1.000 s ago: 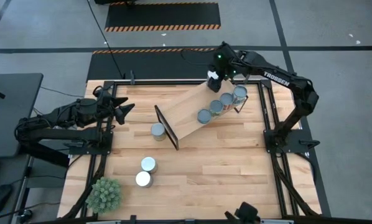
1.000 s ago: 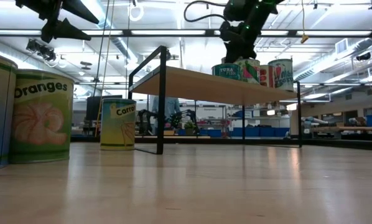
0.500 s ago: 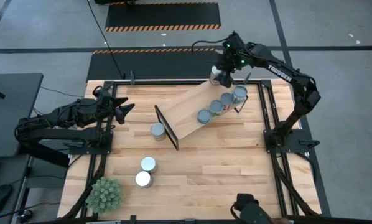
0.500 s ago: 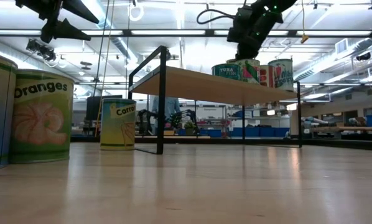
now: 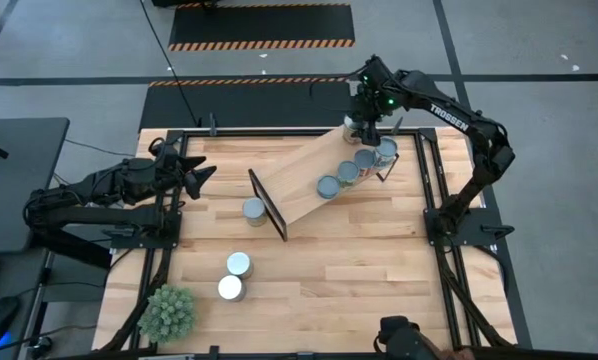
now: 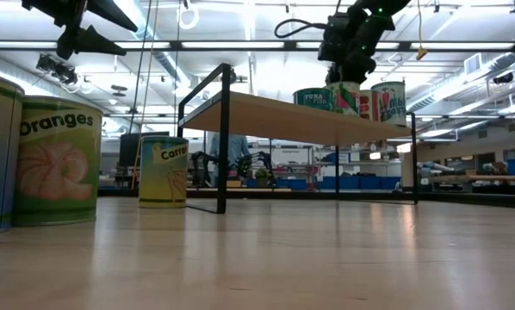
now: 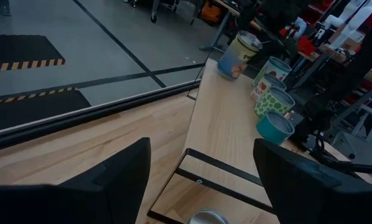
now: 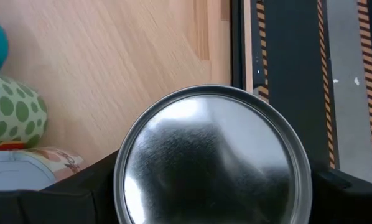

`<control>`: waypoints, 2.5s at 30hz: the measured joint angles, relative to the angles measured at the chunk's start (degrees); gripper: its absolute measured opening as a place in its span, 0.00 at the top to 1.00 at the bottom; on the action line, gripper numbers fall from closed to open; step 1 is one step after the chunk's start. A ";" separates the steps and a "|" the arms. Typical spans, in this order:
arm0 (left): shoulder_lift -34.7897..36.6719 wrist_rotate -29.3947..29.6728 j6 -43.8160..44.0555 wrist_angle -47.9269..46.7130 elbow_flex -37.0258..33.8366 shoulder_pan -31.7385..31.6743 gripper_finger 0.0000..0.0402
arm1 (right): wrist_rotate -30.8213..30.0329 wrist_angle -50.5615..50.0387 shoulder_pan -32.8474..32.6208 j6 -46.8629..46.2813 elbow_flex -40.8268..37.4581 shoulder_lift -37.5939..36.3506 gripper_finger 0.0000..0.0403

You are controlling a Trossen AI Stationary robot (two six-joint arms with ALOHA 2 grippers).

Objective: Pick and place cans onto a shelf
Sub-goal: Put the canned peaches on the shelf, then put the canned carrots on the shelf

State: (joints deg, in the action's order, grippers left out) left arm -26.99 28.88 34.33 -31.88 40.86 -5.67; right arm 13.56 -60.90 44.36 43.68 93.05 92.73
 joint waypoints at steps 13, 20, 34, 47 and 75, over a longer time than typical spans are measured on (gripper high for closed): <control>0.00 0.00 -0.03 -0.02 0.00 0.01 0.28 | -1.03 -0.51 0.00 0.39 0.00 0.00 0.06; 0.00 -0.02 -0.01 -0.03 0.00 0.01 0.28 | -4.05 -1.10 0.00 0.46 0.48 0.00 0.04; 0.00 -0.02 0.01 -0.04 0.00 0.01 0.28 | -6.81 -5.96 -0.02 0.44 2.72 0.00 0.05; 0.00 -0.02 -0.05 -0.06 0.00 0.00 0.28 | -15.23 -6.18 -0.02 3.99 2.73 0.00 0.05; -0.03 -5.54 1.33 -0.11 0.00 0.00 0.28 | -31.18 -2.69 -4.27 -0.07 2.78 -8.72 0.07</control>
State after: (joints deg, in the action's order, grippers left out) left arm -27.02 23.34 35.67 -31.99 40.86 -5.67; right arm -17.62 -63.59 40.09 43.62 95.83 84.00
